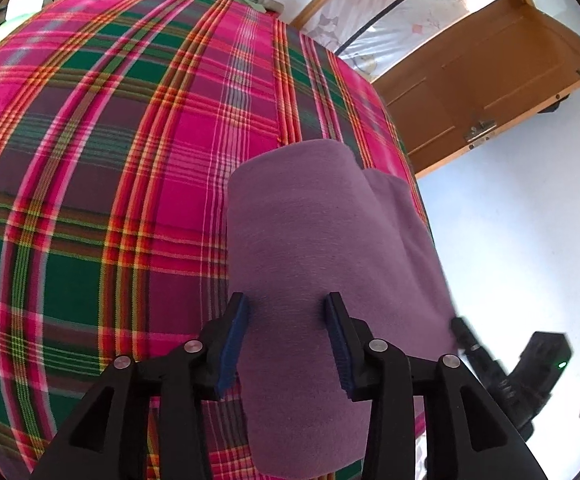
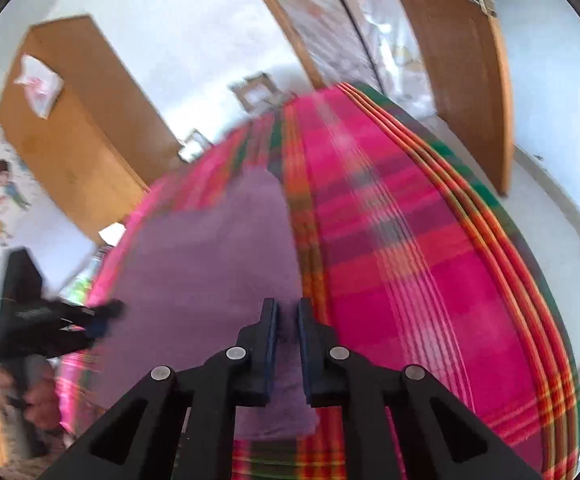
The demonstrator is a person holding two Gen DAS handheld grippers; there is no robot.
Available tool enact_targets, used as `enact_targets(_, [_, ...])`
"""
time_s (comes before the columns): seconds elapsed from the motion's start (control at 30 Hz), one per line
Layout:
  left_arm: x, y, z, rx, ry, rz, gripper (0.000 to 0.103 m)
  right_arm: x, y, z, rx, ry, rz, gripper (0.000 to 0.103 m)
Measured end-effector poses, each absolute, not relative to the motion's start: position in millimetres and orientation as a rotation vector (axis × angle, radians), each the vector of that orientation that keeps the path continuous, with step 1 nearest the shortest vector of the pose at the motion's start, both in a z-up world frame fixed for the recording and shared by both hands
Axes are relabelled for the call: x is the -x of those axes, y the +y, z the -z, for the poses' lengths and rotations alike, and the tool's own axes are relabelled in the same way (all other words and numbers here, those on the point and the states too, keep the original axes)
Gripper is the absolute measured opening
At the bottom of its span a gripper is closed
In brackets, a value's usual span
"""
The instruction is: Fold clothes
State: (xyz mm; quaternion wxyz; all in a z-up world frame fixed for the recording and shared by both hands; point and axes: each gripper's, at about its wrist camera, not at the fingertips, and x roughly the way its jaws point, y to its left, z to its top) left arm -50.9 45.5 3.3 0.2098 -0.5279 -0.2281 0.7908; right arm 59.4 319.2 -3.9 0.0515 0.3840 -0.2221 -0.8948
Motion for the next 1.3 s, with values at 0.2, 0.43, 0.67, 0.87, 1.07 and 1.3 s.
enact_targets(0.2, [51.7,41.0,-4.5,1.473,-0.634,-2.189,0.043,-60.2,321.0,9.1,-1.184,-0.664,2.723,0.018])
enact_targets(0.43, [73.4,25.7,-6.8,1.447,-0.731,-2.209,0.043,-58.5,311.0,10.0,-1.197,-0.582,2.756,0.018])
enact_targets(0.67, [98.1,19.8,8.4,1.478,-0.839,-2.16,0.043,-54.1,310.2,13.5,-1.207,-0.567,2.758,0.018])
enact_targets(0.87, [118.5,14.9,21.4,1.502,-0.927,-2.116,0.043,-56.4,309.2,15.1,-1.213,-0.52,2.781,0.024])
enact_targets(1.07, [119.2,14.4,29.9,1.507,-0.907,-2.11,0.044,-61.5,311.8,16.7,-1.213,-0.485,2.792,0.029])
enact_targets(1.3, [112.1,11.7,27.8,1.493,-0.853,-2.147,0.044,-73.7,323.8,6.8,-1.146,-0.531,2.774,0.03])
